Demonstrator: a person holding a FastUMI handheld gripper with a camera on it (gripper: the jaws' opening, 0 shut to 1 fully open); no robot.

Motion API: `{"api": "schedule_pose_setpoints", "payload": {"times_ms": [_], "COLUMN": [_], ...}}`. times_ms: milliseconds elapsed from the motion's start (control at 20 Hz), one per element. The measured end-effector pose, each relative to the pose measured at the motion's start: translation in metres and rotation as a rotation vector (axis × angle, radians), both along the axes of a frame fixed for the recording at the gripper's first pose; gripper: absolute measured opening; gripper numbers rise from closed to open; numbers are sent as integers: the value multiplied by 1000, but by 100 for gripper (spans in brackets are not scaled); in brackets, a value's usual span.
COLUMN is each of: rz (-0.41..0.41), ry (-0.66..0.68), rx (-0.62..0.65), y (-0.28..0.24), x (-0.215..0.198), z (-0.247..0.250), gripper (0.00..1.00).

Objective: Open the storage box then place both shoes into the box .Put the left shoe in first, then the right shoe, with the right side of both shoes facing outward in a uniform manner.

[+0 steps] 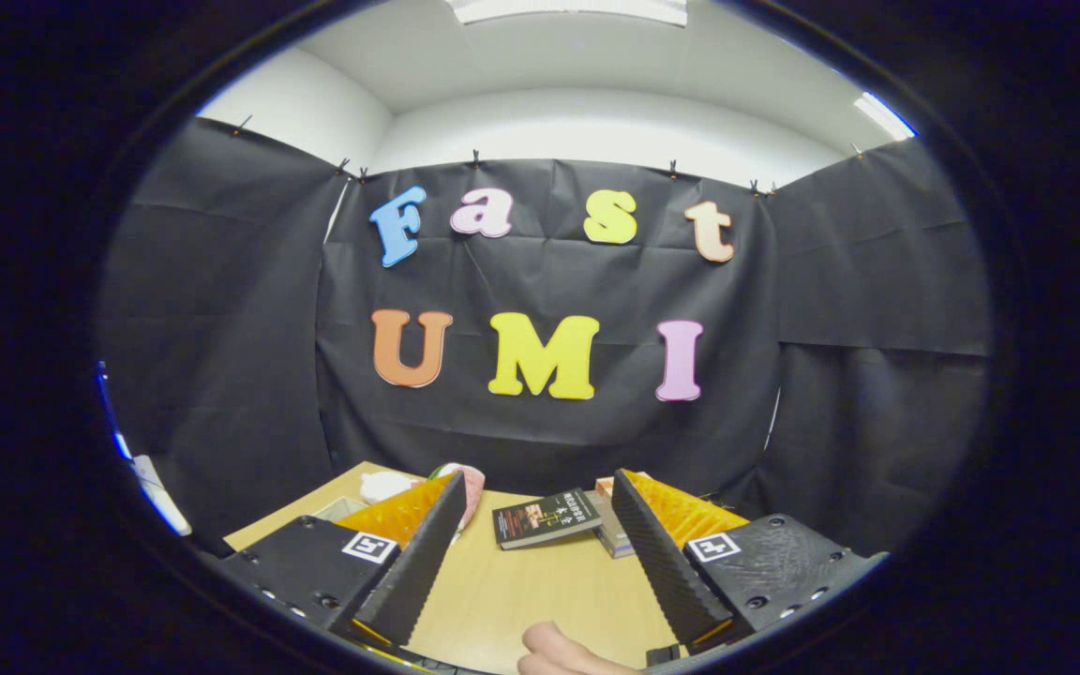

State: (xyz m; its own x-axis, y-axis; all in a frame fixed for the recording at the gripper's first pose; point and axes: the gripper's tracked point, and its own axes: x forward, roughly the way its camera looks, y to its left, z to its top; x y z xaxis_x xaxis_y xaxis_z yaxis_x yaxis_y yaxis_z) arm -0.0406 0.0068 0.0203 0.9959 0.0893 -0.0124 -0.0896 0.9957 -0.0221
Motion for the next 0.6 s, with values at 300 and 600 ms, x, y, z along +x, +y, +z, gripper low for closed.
{"api": "schedule_pose_setpoints", "payload": {"times_ms": [300,600], "rz": [-39,-55], "ry": [21,76], "rx": [29,51], "y": [-7,-14], "x": [4,15], "z": [-6,-21], "gripper": [97,97]}}
